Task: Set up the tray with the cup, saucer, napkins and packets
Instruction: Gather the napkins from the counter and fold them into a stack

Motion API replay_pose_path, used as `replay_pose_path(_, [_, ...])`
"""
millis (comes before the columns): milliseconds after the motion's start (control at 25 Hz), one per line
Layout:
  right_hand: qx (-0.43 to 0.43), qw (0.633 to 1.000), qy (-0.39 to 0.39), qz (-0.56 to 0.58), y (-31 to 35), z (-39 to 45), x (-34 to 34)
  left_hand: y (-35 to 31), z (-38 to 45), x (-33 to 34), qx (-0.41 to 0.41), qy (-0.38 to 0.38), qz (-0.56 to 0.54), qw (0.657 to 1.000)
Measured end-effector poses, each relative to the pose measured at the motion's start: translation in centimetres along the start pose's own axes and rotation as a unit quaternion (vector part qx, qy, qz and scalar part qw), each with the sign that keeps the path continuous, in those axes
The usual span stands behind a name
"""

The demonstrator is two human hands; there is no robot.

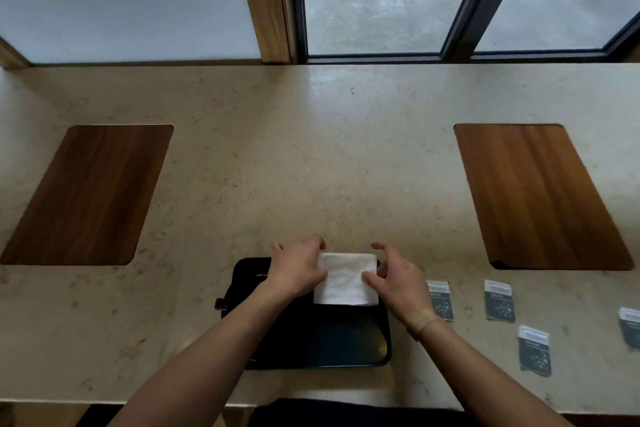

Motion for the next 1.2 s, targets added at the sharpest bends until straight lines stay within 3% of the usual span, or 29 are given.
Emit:
replay_pose_path(240, [-0.024, 0.991, -0.047, -0.122, 0.0, 0.1, 0.8, 0.1, 0.0, 0.9, 0.006, 0.013, 0.059, 0.998])
replay_pose_path(520, [-0.036, 0.981, -0.073, -0.177, -0.1, 0.1, 1.5, 0.1, 0.3, 1.4, 0.017, 0.011, 0.101, 0.995])
replay_pose_path(1200, [-0.042, 0.976, -0.079, -0.2, 0.4, 0.4, 1.2, 0.1, 0.4, 1.2, 0.016, 0.027, 0.113, 0.993])
Point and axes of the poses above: each hand's wrist, its own z-axis towards the middle knuckle, its own x-axis out of the palm, y = z × x, the point moved 7 cm from there along z, towards the middle knuckle, and after that the axes turned 11 degrees about -z, right-handed, at the moved point
